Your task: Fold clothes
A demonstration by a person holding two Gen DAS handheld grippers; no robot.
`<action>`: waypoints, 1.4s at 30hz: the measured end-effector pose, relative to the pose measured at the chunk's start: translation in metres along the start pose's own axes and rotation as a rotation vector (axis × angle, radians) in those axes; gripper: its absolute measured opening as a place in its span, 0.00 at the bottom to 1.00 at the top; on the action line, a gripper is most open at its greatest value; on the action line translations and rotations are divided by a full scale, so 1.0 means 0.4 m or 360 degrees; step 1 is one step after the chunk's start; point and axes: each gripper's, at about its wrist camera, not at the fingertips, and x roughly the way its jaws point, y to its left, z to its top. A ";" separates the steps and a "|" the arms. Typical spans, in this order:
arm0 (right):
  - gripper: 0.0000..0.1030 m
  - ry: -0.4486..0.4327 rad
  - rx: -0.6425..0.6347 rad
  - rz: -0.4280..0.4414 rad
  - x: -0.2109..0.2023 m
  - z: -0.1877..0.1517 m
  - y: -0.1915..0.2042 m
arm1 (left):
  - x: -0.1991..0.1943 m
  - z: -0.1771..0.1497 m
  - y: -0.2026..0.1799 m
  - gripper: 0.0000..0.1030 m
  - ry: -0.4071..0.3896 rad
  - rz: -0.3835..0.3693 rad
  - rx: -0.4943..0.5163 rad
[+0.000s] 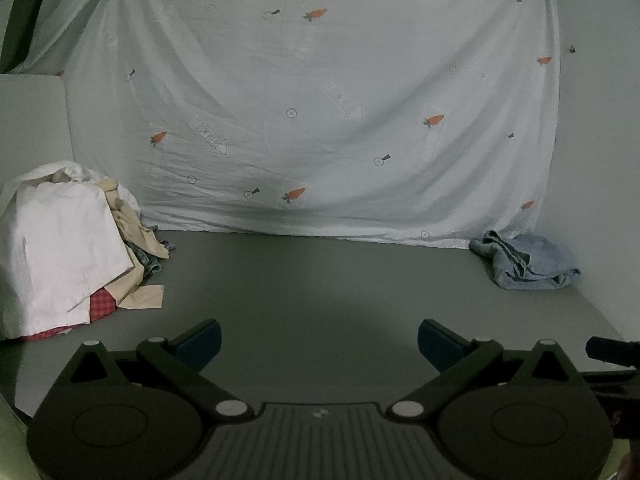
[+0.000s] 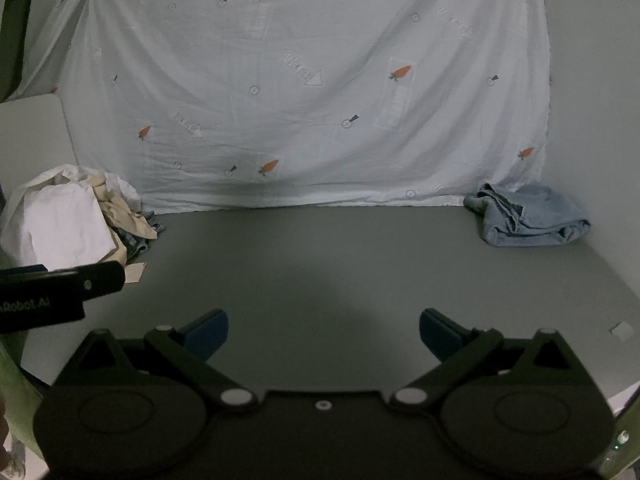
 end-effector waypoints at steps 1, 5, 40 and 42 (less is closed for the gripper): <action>1.00 0.0002 0.0003 0.0002 -0.001 0.000 0.000 | 0.000 -0.001 -0.001 1.00 -0.0005 -0.0003 -0.0001; 1.00 0.0009 0.0004 0.0006 -0.004 0.002 -0.004 | 0.000 0.007 0.007 1.00 0.0012 -0.0016 -0.0006; 1.00 -0.0021 0.0012 -0.0014 -0.030 0.004 -0.031 | -0.001 -0.009 -0.012 1.00 0.0030 -0.0025 0.0042; 1.00 -0.0032 0.0003 -0.0025 -0.034 0.006 -0.031 | 0.000 -0.008 -0.012 1.00 0.0032 -0.0029 0.0047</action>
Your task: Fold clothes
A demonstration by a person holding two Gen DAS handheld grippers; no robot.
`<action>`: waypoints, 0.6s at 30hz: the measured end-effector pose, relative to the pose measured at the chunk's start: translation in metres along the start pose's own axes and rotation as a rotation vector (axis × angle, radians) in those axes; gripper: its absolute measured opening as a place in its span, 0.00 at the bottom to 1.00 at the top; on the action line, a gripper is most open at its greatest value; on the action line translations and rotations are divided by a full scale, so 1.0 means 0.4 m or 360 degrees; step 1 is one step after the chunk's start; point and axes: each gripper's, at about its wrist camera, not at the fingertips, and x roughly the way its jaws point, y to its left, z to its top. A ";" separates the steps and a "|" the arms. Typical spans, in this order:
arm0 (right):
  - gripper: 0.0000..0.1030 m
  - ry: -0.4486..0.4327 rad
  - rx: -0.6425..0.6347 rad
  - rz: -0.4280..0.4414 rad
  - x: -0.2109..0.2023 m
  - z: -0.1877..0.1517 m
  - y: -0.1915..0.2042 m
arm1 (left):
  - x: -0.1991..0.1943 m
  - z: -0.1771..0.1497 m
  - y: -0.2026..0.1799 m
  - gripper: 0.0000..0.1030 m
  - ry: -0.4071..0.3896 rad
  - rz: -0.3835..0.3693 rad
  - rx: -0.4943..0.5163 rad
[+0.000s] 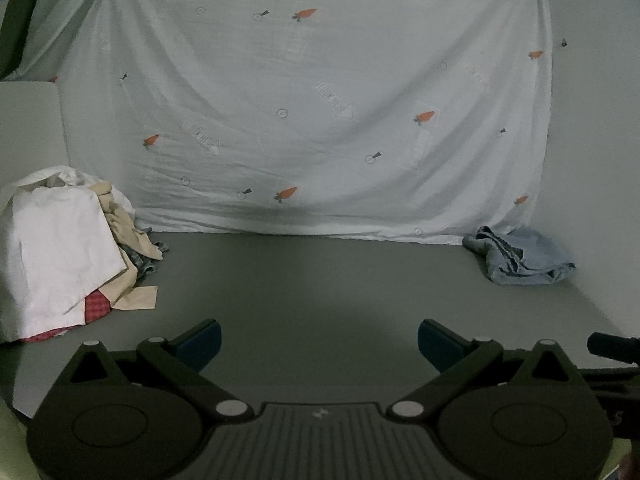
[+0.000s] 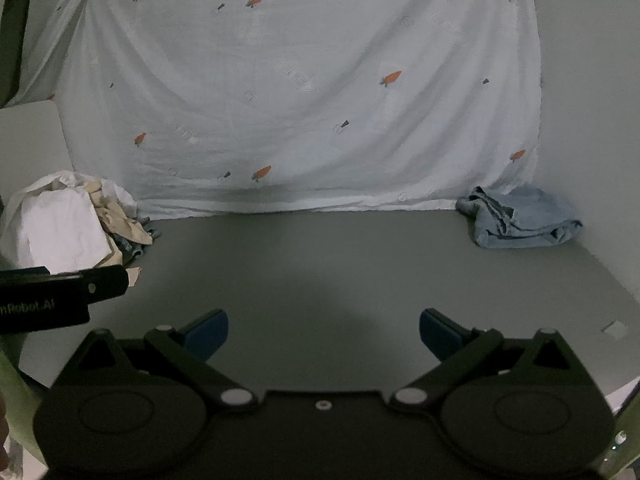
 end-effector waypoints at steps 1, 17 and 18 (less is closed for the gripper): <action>1.00 -0.0005 -0.0004 -0.0004 -0.002 0.000 0.000 | 0.001 0.000 0.000 1.00 0.0001 -0.0002 0.0002; 1.00 0.0049 0.0065 0.0005 0.043 -0.028 -0.017 | 0.035 -0.013 0.010 1.00 0.0056 0.0014 -0.0001; 1.00 0.0059 0.0086 -0.0001 0.045 -0.025 -0.023 | 0.040 -0.008 0.012 1.00 0.0069 0.0015 -0.0002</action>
